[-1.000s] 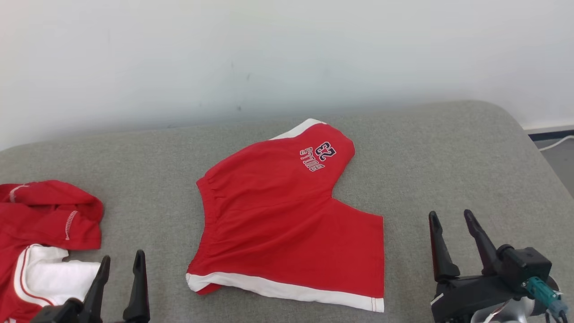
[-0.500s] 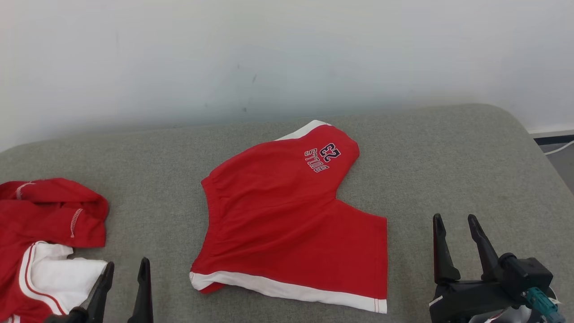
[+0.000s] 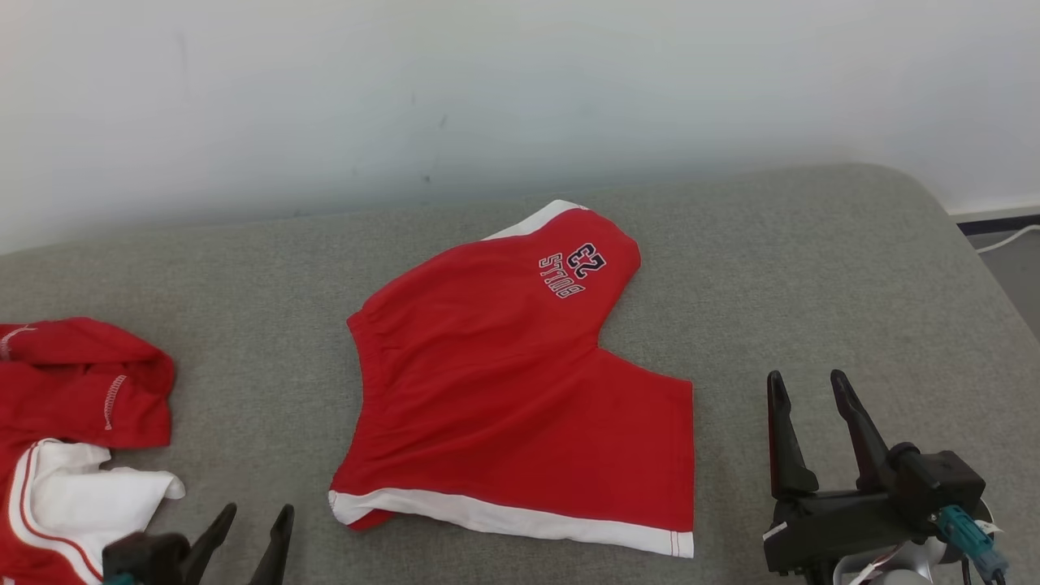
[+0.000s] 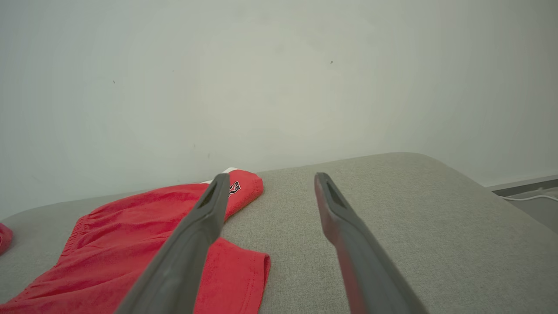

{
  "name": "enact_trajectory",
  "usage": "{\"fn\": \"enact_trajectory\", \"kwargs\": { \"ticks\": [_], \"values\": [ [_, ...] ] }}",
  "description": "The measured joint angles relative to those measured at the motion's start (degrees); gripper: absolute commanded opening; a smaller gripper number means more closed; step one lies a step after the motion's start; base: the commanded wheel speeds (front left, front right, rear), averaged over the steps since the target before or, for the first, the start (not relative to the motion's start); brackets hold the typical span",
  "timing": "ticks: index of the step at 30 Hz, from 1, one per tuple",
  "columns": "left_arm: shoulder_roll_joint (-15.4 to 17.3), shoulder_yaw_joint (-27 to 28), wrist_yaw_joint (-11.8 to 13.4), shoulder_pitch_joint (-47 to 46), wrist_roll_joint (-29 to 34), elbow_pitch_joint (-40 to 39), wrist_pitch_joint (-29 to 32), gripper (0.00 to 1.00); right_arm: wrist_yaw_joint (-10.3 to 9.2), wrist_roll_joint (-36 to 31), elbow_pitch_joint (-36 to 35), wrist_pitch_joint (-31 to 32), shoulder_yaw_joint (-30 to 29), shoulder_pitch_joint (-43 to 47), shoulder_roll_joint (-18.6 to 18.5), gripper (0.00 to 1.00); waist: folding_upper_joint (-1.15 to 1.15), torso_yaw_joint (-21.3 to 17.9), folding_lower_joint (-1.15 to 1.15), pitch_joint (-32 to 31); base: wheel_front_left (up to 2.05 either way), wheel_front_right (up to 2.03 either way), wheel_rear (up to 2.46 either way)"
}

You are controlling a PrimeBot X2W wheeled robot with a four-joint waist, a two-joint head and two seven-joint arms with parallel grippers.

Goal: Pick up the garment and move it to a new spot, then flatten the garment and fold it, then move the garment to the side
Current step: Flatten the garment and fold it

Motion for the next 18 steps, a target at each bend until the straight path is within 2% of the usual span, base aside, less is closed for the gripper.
{"fn": "enact_trajectory", "kwargs": {
  "ticks": [1, 5, 11, 14, 17, 18],
  "values": [
    [1.0, -0.5, -1.1, -2.2, 0.2, 1.4, 1.4, 1.0, 0.31, 0.0, 0.2, 0.0, 0.2, -0.8, 0.1, 1.0, 0.0, -0.4, 0.0, 0.3, 0.0, 0.0, 0.0],
    [1.7, -1.9, -2.5, -4.6, 0.9, 3.2, 3.7, 1.0, 0.34, -0.2, 0.3, 0.0, 0.3, -0.9, 0.2, 1.0, 0.0, -1.0, 0.0, 0.8, 0.0, 0.0, 0.0],
    [1.0, -4.3, -4.0, -5.8, 0.7, 6.2, 7.1, 1.0, 0.66, -0.4, 0.5, -0.1, 0.3, -0.9, 0.3, 1.0, 0.0, -2.2, 0.0, 2.0, 0.0, 0.0, 0.0],
    [0.6, -4.6, -4.4, -7.3, 0.3, 7.6, 7.8, 0.95, 0.8, -0.4, 0.7, -0.1, 0.3, -1.1, 0.4, 1.0, 0.0, -2.7, 0.0, 2.6, 0.0, 0.0, 0.0],
    [0.0, -4.7, -4.8, -8.8, -0.6, 8.8, 8.6, 0.95, 0.8, -0.4, 1.1, -0.1, 0.1, -1.5, 0.4, 1.0, 0.0, -3.0, 0.0, 3.0, 0.0, 0.0, 0.0],
    [-0.2, -4.9, -4.9, -9.3, -1.2, 9.3, 8.6, 0.91, 0.8, -0.4, 1.2, -0.1, 0.0, -1.6, 0.4, 1.0, 0.0, -3.1, 0.0, 3.0, 0.0, 0.0, 0.0]
  ]
}}
